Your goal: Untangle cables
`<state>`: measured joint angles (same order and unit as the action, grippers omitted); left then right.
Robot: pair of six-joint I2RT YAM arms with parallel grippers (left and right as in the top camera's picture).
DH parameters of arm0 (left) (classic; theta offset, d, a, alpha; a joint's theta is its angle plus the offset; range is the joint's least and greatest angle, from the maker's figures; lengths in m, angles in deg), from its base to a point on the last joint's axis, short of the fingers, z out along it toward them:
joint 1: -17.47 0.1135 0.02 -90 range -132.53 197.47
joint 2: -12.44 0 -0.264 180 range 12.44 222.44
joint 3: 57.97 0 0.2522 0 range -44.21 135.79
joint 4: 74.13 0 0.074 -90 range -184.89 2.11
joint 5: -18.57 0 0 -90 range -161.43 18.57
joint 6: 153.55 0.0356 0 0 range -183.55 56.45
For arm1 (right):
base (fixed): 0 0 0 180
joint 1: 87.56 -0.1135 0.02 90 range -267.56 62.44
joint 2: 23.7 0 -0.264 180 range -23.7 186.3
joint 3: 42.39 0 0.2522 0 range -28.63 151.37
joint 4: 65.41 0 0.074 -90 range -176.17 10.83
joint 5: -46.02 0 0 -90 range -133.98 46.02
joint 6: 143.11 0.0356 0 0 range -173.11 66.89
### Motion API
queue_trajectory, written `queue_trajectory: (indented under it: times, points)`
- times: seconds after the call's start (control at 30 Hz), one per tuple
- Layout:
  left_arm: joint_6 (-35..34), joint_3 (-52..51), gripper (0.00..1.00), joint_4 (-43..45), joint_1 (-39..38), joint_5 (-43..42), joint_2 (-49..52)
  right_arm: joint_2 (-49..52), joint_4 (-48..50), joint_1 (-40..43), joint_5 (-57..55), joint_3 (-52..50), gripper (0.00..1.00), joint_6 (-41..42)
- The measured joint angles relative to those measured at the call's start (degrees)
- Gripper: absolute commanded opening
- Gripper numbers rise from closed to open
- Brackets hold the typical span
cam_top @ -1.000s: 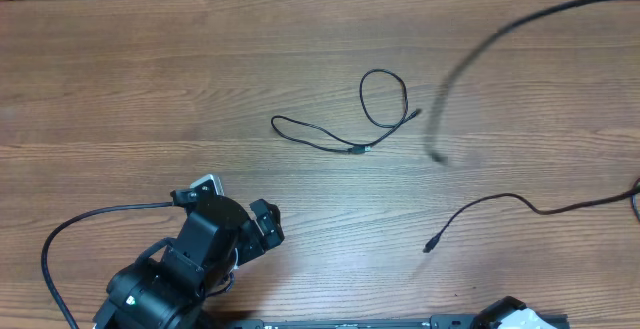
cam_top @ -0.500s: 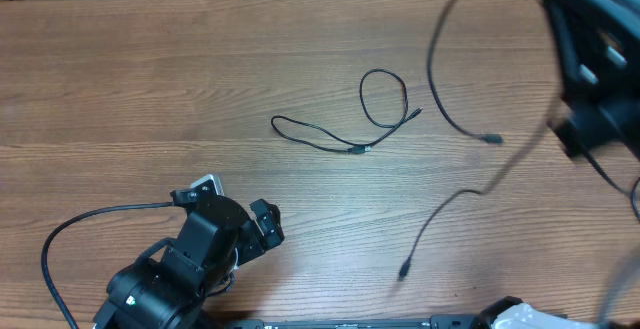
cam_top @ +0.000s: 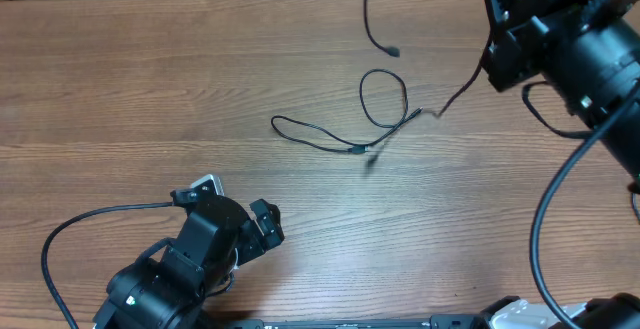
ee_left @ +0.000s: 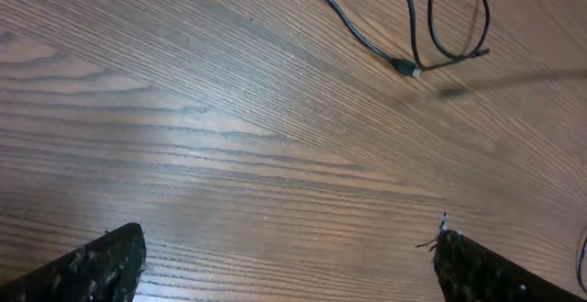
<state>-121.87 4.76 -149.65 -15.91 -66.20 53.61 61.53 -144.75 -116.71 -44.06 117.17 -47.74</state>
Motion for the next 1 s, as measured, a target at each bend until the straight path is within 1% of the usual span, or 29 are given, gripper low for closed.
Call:
queue_trajectory:
  times: [0.37, 0.7, 0.83, 0.93, 1.0]
  points:
    - [0.00, 0.00, 1.00, 0.00, 0.00, 0.02, 0.00, -3.61, 0.83, 0.00, 13.55, 0.00, 0.04, 0.57]
    - [0.00, 0.00, 1.00, 0.00, 0.00, 0.00, 0.00, -3.93, 0.50, 0.00, 16.02, -0.44, 0.04, 0.35]
    - [0.00, 0.00, 1.00, 0.00, 0.00, 0.00, 0.00, -2.62, 1.01, -0.11, 10.60, -2.23, 0.04, -1.33]
    - [0.00, 0.00, 0.99, 0.00, 0.00, 0.00, 0.00, -0.48, 3.19, 0.00, 1.38, -4.81, 0.04, -2.10]
    - [0.00, 0.00, 1.00, 0.00, 0.00, 0.00, 0.00, 1.57, 6.54, 0.92, -5.70, -7.26, 0.04, -2.38]
